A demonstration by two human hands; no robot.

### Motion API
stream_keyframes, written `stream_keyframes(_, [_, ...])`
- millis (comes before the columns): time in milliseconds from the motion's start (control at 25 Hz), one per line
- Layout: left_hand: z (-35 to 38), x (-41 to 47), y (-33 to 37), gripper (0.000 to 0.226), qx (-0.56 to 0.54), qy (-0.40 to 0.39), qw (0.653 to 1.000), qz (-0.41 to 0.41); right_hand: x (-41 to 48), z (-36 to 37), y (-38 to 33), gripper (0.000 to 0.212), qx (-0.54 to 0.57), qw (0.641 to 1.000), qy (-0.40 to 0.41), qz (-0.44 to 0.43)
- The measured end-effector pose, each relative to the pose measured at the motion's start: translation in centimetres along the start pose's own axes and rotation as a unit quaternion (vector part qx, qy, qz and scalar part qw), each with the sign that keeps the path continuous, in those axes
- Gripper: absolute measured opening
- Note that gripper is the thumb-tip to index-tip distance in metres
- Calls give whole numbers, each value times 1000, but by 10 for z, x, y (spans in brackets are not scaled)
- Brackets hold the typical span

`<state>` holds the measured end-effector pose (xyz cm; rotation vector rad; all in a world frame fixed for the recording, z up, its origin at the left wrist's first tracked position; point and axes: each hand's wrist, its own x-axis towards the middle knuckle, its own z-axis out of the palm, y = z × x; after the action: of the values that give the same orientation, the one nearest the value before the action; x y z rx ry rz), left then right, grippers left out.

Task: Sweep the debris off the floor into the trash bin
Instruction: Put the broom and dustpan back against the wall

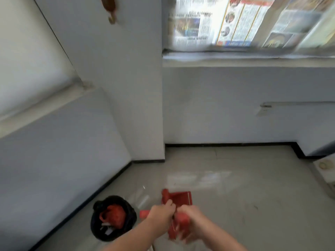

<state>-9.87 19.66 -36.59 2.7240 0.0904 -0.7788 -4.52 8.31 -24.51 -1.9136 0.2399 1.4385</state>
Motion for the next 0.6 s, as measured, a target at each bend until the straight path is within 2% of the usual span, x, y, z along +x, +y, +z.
stream_keyframes(80, [-53, 10, 1, 32, -7, 42, 999, -23, -9, -23, -25, 21, -16, 988, 60, -140])
stream_keyframes(160, [-111, 17, 6, 30, -11, 104, 994, -21, -24, -49, -56, 42, -94, 946, 96, -294])
stream_keyframes(280, [-193, 4, 16, 29, 4, 138, 990, -21, -52, -78, -104, 31, -136, 881, 112, -440])
stream_keyframes(480, [-259, -38, 9, 21, 15, 140, 987, -80, -86, -74, -170, 20, -159, 827, 62, -536])
stream_keyframes(600, [-282, -57, -6, 21, -71, 201, 973, -88, -95, -55, -199, 17, -142, 810, 61, -566])
